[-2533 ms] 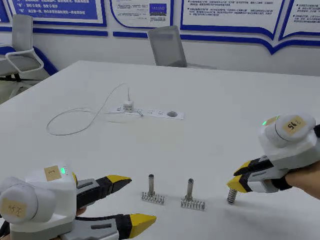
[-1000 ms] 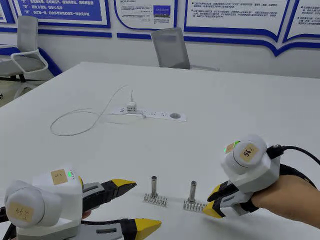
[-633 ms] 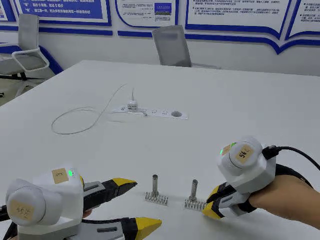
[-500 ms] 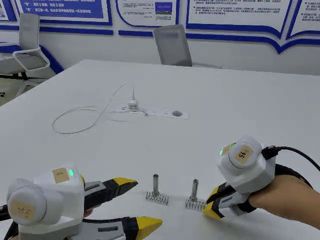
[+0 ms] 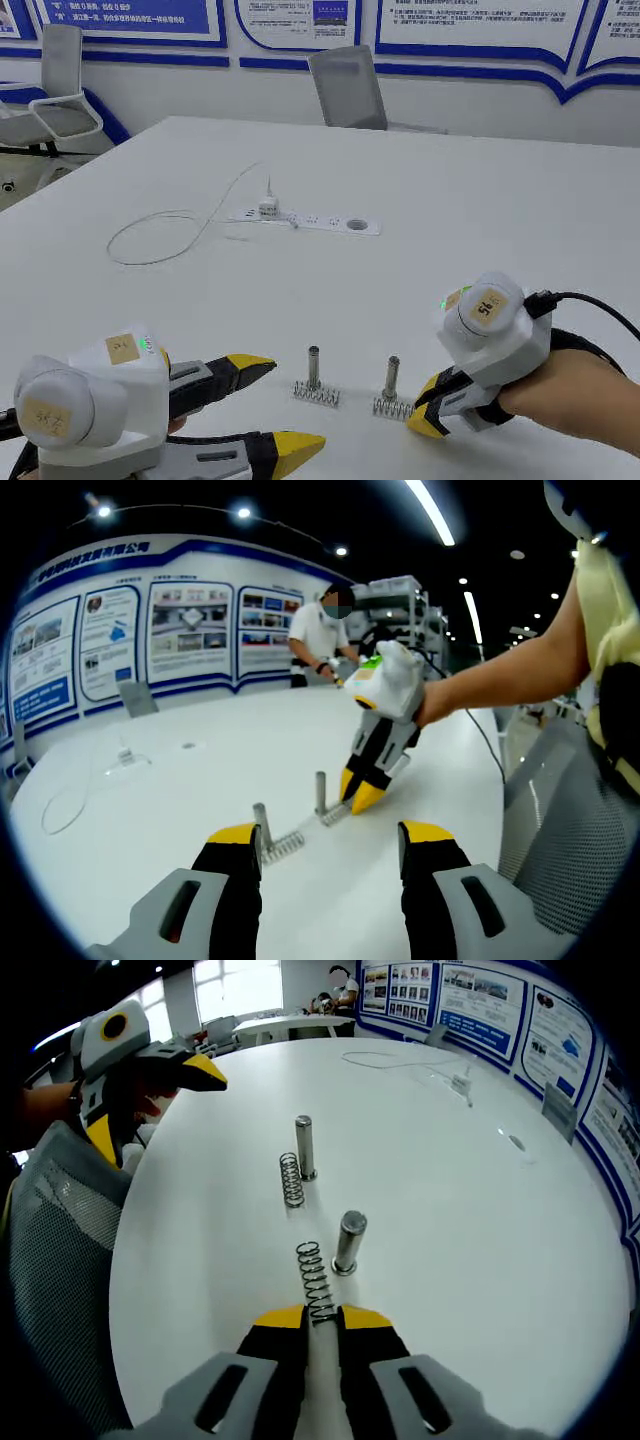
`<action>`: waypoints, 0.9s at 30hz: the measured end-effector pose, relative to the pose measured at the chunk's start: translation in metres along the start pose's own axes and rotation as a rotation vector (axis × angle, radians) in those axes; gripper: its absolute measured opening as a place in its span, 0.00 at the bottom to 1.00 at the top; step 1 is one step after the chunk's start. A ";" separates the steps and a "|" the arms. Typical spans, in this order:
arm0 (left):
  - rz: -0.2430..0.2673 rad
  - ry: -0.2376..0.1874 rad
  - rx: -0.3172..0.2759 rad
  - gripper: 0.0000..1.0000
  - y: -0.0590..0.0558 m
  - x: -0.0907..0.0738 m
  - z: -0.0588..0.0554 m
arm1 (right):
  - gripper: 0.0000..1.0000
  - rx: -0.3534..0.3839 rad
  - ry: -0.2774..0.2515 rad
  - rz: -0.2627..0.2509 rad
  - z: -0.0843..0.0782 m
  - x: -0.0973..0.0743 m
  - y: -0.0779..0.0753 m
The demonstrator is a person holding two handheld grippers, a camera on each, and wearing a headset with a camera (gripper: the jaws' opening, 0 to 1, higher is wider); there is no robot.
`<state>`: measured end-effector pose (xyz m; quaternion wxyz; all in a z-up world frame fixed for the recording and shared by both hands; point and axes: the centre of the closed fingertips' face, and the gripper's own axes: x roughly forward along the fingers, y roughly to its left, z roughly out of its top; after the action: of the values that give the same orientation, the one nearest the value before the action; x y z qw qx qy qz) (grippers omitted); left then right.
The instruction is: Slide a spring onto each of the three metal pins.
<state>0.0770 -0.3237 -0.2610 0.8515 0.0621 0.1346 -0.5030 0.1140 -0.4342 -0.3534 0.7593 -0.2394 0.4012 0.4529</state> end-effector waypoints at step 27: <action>-0.014 -0.005 0.007 0.56 -0.004 0.001 0.002 | 0.12 -0.060 0.010 -0.030 0.011 -0.022 0.006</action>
<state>0.0739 -0.3272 -0.2591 0.8481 0.0631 0.1312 -0.5094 0.1065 -0.4345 -0.3288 0.7564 -0.2704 0.3875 0.4522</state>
